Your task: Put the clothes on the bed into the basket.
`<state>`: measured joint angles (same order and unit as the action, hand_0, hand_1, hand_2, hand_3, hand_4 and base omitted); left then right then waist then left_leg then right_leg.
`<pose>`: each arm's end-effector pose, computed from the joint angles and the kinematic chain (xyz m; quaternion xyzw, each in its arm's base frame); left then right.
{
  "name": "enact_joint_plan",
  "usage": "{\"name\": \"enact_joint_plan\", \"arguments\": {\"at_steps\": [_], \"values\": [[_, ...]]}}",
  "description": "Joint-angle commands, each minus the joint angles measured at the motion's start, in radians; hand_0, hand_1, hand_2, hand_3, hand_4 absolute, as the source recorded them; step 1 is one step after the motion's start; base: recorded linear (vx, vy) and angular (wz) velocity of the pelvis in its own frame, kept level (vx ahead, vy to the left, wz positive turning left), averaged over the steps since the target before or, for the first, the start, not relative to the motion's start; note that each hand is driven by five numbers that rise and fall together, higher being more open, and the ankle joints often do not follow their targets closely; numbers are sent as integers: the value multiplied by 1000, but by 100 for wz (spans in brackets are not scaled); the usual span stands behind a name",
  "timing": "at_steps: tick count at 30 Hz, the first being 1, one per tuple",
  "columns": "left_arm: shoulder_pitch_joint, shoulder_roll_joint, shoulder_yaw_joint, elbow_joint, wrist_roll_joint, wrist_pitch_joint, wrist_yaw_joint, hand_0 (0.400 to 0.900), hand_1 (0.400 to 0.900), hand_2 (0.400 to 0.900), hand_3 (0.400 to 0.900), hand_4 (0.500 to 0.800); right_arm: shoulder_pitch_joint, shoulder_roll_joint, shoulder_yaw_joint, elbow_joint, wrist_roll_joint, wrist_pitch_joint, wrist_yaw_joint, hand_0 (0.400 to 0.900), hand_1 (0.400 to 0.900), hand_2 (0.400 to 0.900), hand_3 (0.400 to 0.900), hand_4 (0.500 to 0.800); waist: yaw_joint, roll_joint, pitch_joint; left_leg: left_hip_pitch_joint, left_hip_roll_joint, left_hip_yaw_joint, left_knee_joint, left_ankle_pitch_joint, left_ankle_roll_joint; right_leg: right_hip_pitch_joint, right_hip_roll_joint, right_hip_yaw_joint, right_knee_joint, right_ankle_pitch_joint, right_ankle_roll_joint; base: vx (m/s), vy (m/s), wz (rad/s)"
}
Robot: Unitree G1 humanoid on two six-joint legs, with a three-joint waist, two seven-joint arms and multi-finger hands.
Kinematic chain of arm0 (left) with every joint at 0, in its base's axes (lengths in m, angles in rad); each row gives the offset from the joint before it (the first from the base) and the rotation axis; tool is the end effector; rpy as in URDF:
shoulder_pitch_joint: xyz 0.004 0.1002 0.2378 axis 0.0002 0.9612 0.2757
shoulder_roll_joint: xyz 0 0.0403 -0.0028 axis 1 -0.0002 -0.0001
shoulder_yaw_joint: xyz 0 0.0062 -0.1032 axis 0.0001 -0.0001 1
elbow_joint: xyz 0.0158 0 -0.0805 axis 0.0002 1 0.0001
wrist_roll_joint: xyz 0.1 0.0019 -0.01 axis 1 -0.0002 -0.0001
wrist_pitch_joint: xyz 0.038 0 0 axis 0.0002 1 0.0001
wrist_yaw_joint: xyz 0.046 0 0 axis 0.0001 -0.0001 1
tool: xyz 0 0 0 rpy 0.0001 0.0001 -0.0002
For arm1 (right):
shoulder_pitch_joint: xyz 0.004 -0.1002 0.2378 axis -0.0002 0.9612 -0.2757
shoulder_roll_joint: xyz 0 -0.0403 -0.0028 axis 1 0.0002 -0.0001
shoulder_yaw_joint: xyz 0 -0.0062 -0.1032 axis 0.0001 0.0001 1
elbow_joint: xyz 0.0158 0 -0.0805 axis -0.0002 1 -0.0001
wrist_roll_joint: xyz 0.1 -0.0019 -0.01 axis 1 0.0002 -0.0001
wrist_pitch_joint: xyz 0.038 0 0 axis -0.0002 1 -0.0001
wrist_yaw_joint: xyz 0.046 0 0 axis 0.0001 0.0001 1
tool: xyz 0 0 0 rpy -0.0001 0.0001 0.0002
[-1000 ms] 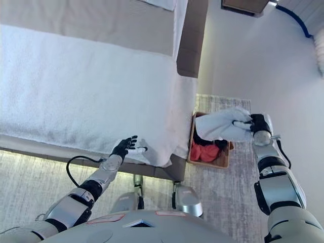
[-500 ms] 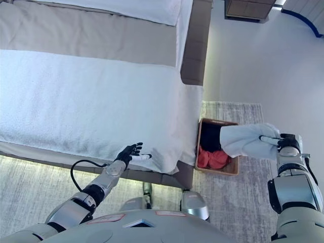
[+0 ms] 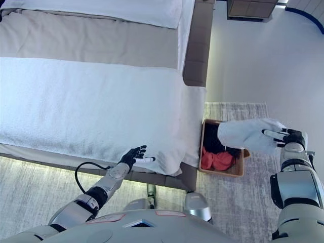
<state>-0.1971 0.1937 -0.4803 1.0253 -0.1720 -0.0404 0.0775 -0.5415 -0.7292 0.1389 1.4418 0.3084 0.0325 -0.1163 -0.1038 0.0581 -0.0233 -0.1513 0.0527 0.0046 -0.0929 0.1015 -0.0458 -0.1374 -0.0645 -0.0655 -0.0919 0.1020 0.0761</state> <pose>0.1651 0.1608 -0.0873 0.1630 0.3964 -0.0960 0.8984 0.2050 -0.3707 0.0245 -0.1838 0.3792 -0.3218 0.8479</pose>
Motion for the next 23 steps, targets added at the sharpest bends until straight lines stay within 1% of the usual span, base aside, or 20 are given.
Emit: {"name": "enact_joint_plan", "arguments": {"at_steps": [1, 15, 23], "values": [[-67, -1, -11, 61, -8, -40, 7, 900, 900, 900, 900, 800, -102, -64, 15, 63, 18, -46, -22, 900, 900, 900, 900, 800, 20, -88, -26, 73, 32, 22, 6, -100, -43, 37, -52, -16, 5, -33, 52, 0, 0, 0], [-55, -9, -9, 77, -15, -40, 5, 900, 900, 900, 900, 800, -125, -44, 35, 48, 10, -49, -24, 900, 900, 900, 900, 800, 18, -88, -19, 59, 30, 19, 6, -96, -45, 28, -54, -19, 5, -28, 52, -2, 0, 1], [-55, -1, 9, 87, -14, -41, 10, 900, 900, 900, 900, 800, -97, -12, 40, 19, 4, -56, -19, 900, 900, 900, 900, 800, 20, -89, -21, 64, 30, 18, 6, -98, -43, 34, -55, -19, 5, -32, 51, 0, 0, 0]]}}
